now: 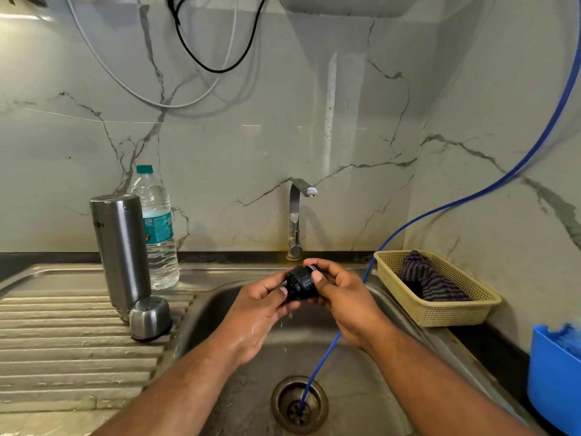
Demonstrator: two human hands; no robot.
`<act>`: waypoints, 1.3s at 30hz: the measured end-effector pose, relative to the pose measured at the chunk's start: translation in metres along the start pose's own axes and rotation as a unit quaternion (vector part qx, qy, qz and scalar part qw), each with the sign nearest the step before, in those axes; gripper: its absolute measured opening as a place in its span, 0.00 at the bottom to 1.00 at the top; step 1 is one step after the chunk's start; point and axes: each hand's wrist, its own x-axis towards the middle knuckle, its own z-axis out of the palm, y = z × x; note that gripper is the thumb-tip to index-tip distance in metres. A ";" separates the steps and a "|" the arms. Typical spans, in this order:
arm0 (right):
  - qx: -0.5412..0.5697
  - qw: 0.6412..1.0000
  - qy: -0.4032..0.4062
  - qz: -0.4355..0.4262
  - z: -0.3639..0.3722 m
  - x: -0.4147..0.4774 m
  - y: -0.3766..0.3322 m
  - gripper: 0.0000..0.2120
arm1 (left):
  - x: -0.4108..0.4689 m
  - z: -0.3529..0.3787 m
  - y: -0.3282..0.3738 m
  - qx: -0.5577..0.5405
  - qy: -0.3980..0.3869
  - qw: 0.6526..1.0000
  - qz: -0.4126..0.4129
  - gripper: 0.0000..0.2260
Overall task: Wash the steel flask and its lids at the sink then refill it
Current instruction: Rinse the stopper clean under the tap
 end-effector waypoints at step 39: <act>-0.468 0.874 -0.108 -0.067 -0.021 0.004 0.006 0.27 | 0.006 -0.032 -0.011 0.327 0.083 0.939 -0.066 0.15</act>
